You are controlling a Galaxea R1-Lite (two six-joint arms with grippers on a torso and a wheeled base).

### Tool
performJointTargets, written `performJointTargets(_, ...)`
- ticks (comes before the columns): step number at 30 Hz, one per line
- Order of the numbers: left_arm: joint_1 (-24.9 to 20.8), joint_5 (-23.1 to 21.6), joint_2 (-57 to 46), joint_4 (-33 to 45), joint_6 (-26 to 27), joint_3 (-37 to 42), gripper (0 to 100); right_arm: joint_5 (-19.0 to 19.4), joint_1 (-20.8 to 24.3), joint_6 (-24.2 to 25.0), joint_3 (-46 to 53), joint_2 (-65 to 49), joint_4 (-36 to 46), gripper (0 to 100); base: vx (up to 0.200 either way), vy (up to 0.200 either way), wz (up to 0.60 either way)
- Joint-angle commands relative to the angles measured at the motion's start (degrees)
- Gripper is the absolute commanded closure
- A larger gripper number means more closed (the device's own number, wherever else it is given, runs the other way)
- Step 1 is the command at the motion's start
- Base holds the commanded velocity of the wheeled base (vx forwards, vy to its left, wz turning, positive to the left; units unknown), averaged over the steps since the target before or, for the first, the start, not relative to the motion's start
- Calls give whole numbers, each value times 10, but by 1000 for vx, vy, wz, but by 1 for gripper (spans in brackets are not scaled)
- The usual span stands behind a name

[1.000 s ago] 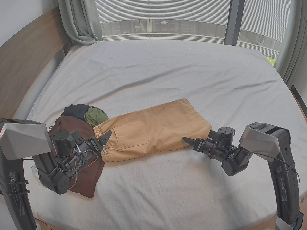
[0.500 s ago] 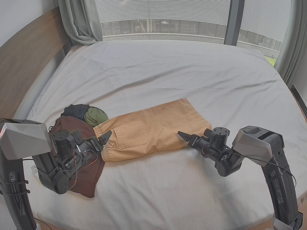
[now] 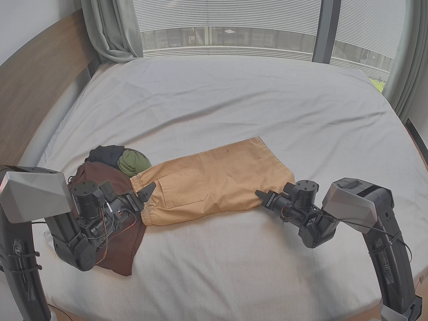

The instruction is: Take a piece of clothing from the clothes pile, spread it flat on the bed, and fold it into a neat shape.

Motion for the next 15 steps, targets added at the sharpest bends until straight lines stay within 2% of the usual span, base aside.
performJointTargets(1,0,-1,2,1,-1,0,0,-1,0,-1,1,2,-4,100,0,0,0)
performJointTargets(8,0,0,5,0,-4,0,0,-3,0,-8,36,-17,-23,100,0,0,0)
performJointTargets(15,0,0,0,0,-8,1,0,-6,-10,-35,124,-74,-36,100,0,0,0)
